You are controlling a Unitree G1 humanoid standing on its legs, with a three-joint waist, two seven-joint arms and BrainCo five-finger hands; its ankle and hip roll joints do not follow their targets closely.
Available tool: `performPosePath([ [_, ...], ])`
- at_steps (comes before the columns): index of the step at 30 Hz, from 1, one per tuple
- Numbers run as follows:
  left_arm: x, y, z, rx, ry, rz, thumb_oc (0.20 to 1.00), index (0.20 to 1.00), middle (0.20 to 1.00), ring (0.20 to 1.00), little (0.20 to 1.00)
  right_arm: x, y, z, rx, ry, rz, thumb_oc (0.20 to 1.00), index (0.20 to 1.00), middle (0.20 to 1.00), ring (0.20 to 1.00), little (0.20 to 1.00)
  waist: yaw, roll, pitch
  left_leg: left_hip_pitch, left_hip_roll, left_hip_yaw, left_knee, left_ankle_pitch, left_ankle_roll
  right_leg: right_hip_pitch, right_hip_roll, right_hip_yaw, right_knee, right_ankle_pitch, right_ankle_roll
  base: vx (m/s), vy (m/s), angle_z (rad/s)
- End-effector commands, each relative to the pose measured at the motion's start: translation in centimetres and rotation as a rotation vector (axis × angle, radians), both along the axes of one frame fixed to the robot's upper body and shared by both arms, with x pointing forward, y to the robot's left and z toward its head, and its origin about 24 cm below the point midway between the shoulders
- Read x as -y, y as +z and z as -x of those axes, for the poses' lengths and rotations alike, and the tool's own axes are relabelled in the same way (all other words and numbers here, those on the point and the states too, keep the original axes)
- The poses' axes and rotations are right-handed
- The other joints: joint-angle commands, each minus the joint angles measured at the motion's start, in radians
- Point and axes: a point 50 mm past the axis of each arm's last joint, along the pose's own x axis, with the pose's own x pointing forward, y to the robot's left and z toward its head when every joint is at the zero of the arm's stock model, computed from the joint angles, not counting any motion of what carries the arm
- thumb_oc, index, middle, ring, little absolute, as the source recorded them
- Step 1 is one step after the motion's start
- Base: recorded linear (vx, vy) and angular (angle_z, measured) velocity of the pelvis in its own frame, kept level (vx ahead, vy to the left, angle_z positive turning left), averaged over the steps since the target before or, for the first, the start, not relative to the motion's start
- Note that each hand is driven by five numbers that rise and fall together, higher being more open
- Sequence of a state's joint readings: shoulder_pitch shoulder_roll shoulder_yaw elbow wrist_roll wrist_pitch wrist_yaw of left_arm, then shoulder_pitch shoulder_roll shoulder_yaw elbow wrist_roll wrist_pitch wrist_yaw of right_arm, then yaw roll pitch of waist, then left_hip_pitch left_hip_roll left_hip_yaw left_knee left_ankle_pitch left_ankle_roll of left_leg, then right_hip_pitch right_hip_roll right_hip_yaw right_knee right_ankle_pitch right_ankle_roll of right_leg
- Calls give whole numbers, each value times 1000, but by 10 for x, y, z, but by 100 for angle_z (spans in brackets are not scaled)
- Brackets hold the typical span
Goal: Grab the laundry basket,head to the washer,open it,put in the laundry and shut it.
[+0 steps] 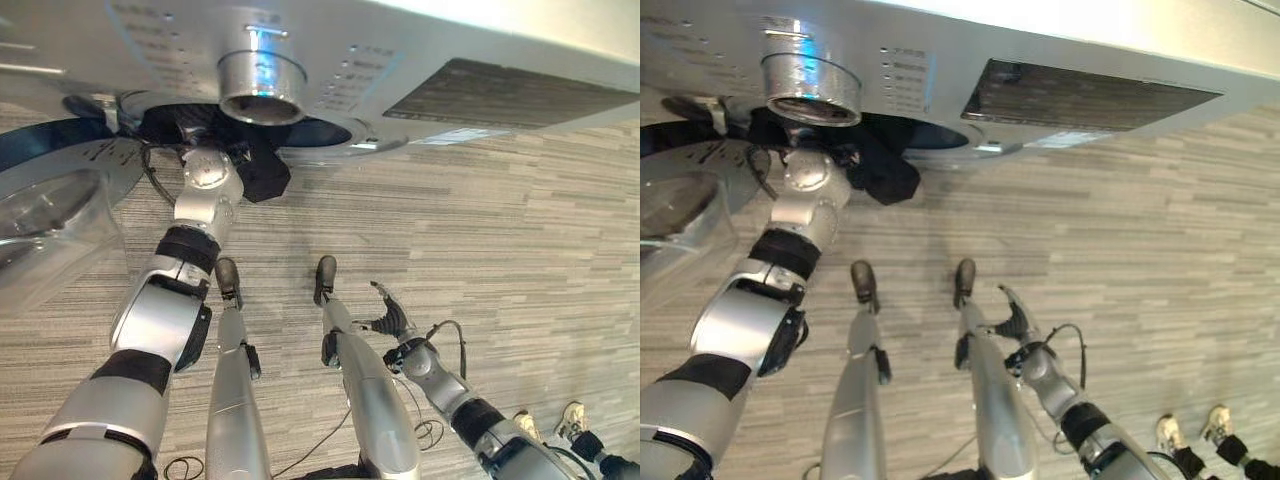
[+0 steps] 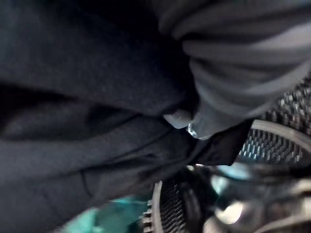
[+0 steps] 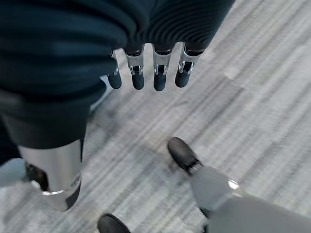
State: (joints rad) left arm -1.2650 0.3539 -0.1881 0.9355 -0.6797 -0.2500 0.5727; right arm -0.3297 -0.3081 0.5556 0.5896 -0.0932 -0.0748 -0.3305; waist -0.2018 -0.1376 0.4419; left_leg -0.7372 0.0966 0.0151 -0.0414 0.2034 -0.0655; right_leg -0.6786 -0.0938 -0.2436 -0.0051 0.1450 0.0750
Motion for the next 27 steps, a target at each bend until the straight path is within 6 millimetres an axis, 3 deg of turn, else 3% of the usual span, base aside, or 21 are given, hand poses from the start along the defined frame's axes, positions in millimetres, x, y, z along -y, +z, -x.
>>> performPosePath([
  [1, -4, 119, 34, 461, -83, 390, 200, 200, 200, 200, 200, 26, -5, 9, 11, -25, 90, 1000, 1000, 1000, 1000, 1000, -17, -46, -26, 10, 2, 14, 19, -127, -5, -38, -6, 32, 123, -150, 70, 0, -17, -12],
  [2, -4, 121, 35, 466, -86, 393, 200, 200, 200, 200, 200, 26, -3, 8, 15, -25, 91, 1000, 1000, 1000, 1000, 1000, -17, -44, -24, 8, 2, 14, 19, -126, -5, -41, -6, 32, 123, -149, 70, -1, -14, -11],
  [3, 1, 146, 47, 553, -136, 422, 200, 200, 200, 200, 200, 34, -3, 9, 14, -37, 116, 1000, 1000, 1000, 1000, 1000, -27, -43, -29, 2, 3, 12, 15, -124, -7, -48, -2, 34, 118, -145, 73, 22, -41, -8],
  [4, 19, 191, 78, 725, -242, 432, 200, 200, 200, 200, 200, 49, 3, 6, 30, -66, 140, 1000, 1000, 1000, 1000, 1000, -35, -32, -30, -15, 3, 9, 2, -117, -9, -65, 2, 35, 104, -137, 78, 21, -41, -5],
  [5, 20, 192, 78, 726, -243, 432, 200, 200, 200, 200, 200, 49, 3, 6, 31, -68, 140, 1000, 1000, 1000, 1000, 1000, -34, -31, -29, -16, 3, 8, 2, -116, -9, -66, 3, 35, 104, -137, 78, 37, -81, -5],
  [6, 37, 217, 107, 887, -363, 483, 200, 200, 200, 200, 200, 59, 3, 10, 30, -90, 156, 1000, 1000, 1000, 1000, 1000, -42, -29, -29, -24, 1, 6, -12, -110, -9, -75, 8, 36, 90, -132, 82, 16, -45, -2],
  [9, 50, 219, 126, 982, -433, 529, 200, 200, 200, 200, 200, 67, 0, 16, 17, -112, 176, 1000, 1000, 1000, 1000, 1000, -39, -23, -30, -31, 1, 2, -23, -104, -10, -85, 13, 35, 78, -126, 83, 9, -45, -2],
  [11, 59, 211, 122, 948, -423, 485, 200, 200, 200, 200, 200, 72, -5, 23, -8, -124, 183, 1000, 1000, 1000, 1000, 1000, -38, -22, -33, -32, -1, 3, -26, -103, -8, -87, 17, 35, 72, -124, 80, -7, -36, -3],
  [12, 66, 195, 105, 841, -346, 325, 244, 244, 244, 244, 244, 74, -12, 30, -34, -127, 180, 1000, 1000, 1000, 1000, 1000, -38, -23, -36, -27, 1, 3, -24, -103, -7, -82, 19, 36, 72, -122, 76, -10, -9, -4],
  [13, 66, 195, 105, 840, -344, 324, 542, 542, 542, 542, 542, 74, -12, 30, -35, -126, 180, 1000, 1000, 1000, 1000, 1000, -37, -24, -36, -26, 1, 4, -24, -103, -7, -82, 19, 36, 72, -122, 76, -27, -5, -4],
  [14, 67, 172, 75, 657, -218, -3, 1000, 1000, 1000, 1000, 1000, 80, -13, 35, -41, -123, 183, 1000, 1000, 1000, 1000, 1000, -36, -18, -34, -21, 1, 4, -18, -102, -7, -76, 19, 36, 74, -121, 70, 0, 0, 0],
  [15, 62, 158, 57, 536, -142, -195, 1000, 1000, 1000, 1000, 1000, 85, -11, 35, -39, -121, 184, 1000, 1000, 1000, 1000, 1000, -35, -15, -34, -19, 2, 4, -14, -101, -6, -72, 18, 36, 74, -121, 68, 0, 0, 0],
  [16, 62, 159, 57, 536, -141, -202, 1000, 1000, 1000, 1000, 1000, 83, -11, 35, -38, -119, 180, 1000, 1000, 1000, 1000, 1000, -36, -19, -32, -19, 2, 3, -13, -102, -7, -71, 17, 36, 74, -121, 67, 0, 0, 0],
  [18, 29, 136, 24, 180, 173, -901, 1000, 1000, 1000, 1000, 1000, 97, -3, 32, -11, -121, 205, 1000, 1000, 1000, 1000, 1000, -28, 3, -31, -20, 2, 3, -6, -97, -6, -66, 13, 31, 71, -116, 66, -20, 38, 0],
  [19, 30, 138, 24, 182, 176, -908, 1000, 1000, 1000, 1000, 1000, 95, -2, 31, -8, -121, 201, 1000, 1000, 1000, 1000, 1000, -27, -1, -27, -20, 1, 3, -5, -98, -6, -65, 13, 31, 71, -116, 66, -11, 35, 2],
  [23, 30, 114, 6, -109, 336, -1522, 1000, 1000, 1000, 1000, 1000, 95, 8, 25, 20, -84, 207, 1000, 1000, 1000, 1000, 1000, -20, 8, -28, -13, 4, 4, -13, -96, -6, -59, 12, 27, 65, -109, 70, 0, 0, 0],
  [24, 33, 88, -4, -253, 316, -1765, 1000, 1000, 1000, 1000, 1000, 96, 10, 27, 3, -55, 219, 1000, 1000, 1000, 1000, 1000, -20, 5, -35, -6, 5, 4, -20, -97, -4, -53, 14, 30, 61, -109, 71, 0, 0, 0],
  [25, 33, 88, -4, -253, 316, -1765, 1000, 1000, 1000, 1000, 1000, 96, 10, 27, 3, -55, 219, 1000, 1000, 1000, 1000, 1000, -20, 4, -35, -6, 5, 4, -21, -97, -4, -53, 14, 30, 61, -109, 71, 0, 0, 0],
  [26, 42, 69, -9, -305, 245, -1882, 1000, 1000, 1000, 1000, 1000, 99, 9, 31, -22, -45, 225, 1000, 1000, 1000, 1000, 1000, -20, 3, -41, 2, 5, 2, -29, -97, -4, -47, 15, 31, 54, -107, 72, 0, 0, 0],
  [27, 50, 66, -9, -282, 219, -1900, 1000, 1000, 1000, 1000, 1000, 101, 8, 32, -31, -44, 224, 1000, 1000, 1000, 1000, 1000, -20, 2, -43, 2, 4, 0, -30, -97, -3, -44, 16, 32, 51, -108, 72, 0, 0, 0],
])
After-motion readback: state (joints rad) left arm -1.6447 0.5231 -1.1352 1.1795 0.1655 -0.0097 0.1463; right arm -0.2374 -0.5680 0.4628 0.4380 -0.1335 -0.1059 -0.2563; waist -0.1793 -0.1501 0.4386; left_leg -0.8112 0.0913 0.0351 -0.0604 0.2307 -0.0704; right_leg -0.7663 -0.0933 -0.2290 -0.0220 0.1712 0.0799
